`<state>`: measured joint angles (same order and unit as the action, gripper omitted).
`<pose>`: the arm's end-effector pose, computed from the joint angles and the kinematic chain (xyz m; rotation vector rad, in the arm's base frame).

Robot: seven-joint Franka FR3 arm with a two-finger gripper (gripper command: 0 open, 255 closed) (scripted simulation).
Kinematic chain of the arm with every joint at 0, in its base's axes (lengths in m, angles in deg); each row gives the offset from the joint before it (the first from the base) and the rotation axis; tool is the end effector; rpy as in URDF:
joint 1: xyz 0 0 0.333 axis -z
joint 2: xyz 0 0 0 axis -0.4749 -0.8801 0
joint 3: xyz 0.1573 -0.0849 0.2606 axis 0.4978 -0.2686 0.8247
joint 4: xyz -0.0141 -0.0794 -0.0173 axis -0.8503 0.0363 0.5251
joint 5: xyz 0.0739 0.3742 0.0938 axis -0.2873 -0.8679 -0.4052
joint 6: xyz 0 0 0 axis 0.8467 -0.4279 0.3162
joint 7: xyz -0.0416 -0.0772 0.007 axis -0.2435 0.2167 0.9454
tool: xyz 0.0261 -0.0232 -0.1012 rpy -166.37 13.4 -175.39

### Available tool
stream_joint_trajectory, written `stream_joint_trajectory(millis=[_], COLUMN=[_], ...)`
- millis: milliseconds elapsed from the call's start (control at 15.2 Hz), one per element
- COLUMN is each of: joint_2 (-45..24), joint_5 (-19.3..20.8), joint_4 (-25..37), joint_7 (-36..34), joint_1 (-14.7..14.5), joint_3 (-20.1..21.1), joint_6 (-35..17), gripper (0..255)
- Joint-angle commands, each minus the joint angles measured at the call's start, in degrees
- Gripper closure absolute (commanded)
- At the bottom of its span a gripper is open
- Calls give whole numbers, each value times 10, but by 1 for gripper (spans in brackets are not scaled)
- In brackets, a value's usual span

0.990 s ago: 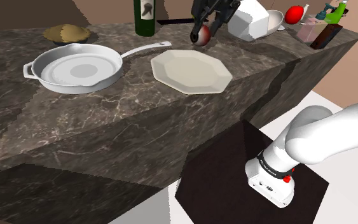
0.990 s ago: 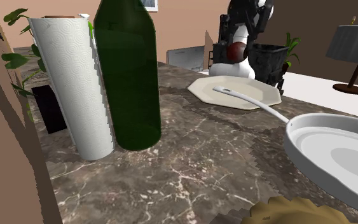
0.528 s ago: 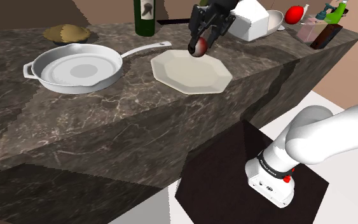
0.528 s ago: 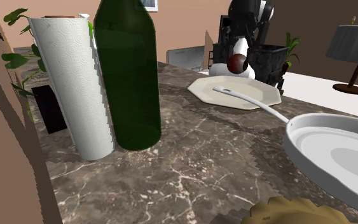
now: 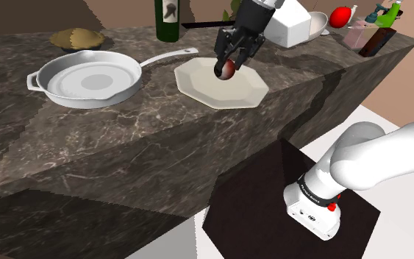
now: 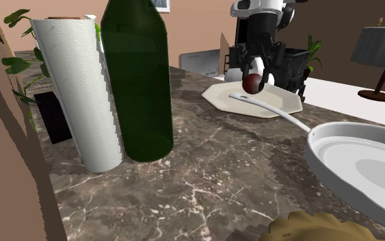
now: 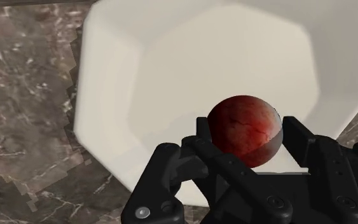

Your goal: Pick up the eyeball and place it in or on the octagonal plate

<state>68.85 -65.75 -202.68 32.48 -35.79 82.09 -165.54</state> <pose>0.3522 0.1774 0.6140 -2.9943 0.2304 -0.2758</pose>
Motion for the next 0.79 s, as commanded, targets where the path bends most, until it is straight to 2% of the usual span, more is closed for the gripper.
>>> stream_joint_trajectory(millis=[0,396,462,726], joint_2=[3,3,3,3], joint_5=[-1,-1,-1,-1], joint_4=[-9,-9,-9,-9], joint_7=[1,1,1,1], joint_1=[0,0,0,0], joint_3=[0,0,0,0], joint_6=[-7,-7,-7,-7], gripper=[255,255,0,0])
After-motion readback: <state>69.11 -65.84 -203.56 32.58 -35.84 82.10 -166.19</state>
